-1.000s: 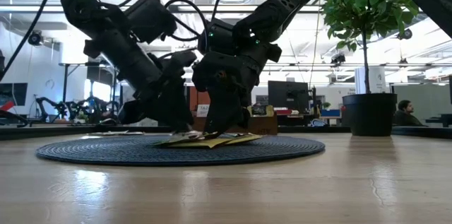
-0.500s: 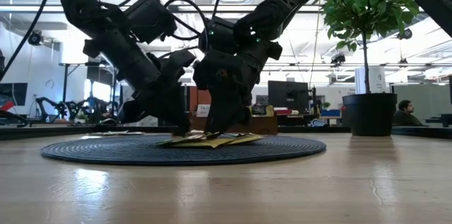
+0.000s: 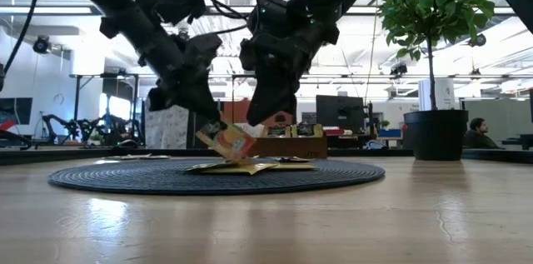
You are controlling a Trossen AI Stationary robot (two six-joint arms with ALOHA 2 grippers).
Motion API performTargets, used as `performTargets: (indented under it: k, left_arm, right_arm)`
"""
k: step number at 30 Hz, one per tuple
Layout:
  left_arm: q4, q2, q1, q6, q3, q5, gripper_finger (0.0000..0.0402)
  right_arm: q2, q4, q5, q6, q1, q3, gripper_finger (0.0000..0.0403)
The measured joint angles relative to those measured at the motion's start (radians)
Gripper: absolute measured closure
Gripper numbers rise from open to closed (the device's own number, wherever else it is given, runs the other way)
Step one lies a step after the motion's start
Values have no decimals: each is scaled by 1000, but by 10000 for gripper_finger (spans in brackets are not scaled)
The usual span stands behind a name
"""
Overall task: Pick & Place Tea
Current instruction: Put the yellow tea bag into the middle section of the wooden organizer
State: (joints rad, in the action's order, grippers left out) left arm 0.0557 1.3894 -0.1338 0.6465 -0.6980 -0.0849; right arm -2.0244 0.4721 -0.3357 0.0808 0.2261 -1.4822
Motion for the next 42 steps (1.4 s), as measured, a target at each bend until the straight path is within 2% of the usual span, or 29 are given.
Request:
performTargets:
  k: [7, 10, 16, 24, 29, 42]
  left_arm:
    - [114, -74, -4, -324, -79, 97, 401]
    - [185, -74, -8, -449, -145, 102, 401]
    - [323, -5, -26, -591, -280, 99, 401]
    - [404, 65, -37, -644, -295, 97, 401]
    - [362, 81, -39, -662, -297, 83, 401]
    - [282, 83, -42, -675, -298, 45, 401]
  right_arm:
    - [57, -13, 2, -171, 34, 0, 309]
    - [75, -33, -1, -251, 30, -1, 316]
    - [76, -45, -5, -248, 18, 0, 330]
    - [100, -1, -3, -209, 50, 1, 326]
    - [107, -20, -50, -170, 48, 0, 310]
    - [107, -42, -48, -140, 24, 0, 252]
